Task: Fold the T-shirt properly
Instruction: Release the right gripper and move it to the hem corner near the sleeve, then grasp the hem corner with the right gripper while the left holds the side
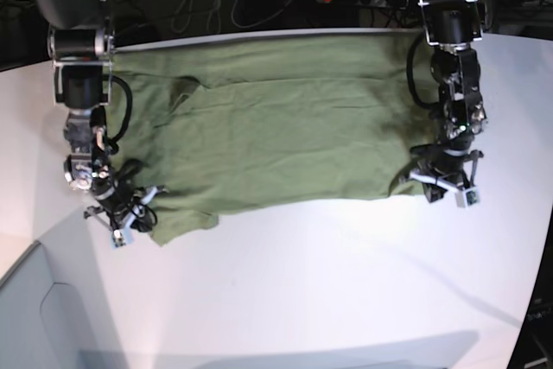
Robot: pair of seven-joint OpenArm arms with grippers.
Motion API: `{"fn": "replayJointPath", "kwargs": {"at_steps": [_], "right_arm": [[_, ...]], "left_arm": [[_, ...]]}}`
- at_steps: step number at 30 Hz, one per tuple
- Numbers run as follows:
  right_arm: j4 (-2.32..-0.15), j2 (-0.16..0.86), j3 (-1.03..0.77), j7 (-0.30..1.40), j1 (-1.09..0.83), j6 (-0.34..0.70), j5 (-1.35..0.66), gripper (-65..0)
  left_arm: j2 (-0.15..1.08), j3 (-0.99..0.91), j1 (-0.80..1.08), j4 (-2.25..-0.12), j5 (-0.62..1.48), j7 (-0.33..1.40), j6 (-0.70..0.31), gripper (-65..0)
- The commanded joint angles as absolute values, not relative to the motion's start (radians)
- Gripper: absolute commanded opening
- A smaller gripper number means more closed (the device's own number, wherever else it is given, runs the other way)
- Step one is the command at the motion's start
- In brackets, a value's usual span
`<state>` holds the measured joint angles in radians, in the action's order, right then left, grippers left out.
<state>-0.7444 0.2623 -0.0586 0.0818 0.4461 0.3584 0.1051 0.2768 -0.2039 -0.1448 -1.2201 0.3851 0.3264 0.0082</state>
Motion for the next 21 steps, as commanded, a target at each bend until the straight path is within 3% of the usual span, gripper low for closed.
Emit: {"fn": "replayJointPath", "kwargs": {"at_steps": [1,11,21], "right_arm": [[-0.796,0.277,-0.081,0.062,0.467,0.351,0.093,-64.9],[-1.102,0.275,-0.171,0.147,0.318,0.352,0.090,-64.9],[-1.121,0.278,-0.183,0.151,0.305,0.355,0.094,-64.9]], "left_arm": [[0.288,-0.206,-0.159,-1.248,0.392,0.303,0.005,-65.0],[0.288,-0.208,-0.119,-1.333,0.392,0.303,0.005,-65.0],[0.288,-0.208,-0.104,-1.339,0.392,0.300,0.004,-65.0]]}}
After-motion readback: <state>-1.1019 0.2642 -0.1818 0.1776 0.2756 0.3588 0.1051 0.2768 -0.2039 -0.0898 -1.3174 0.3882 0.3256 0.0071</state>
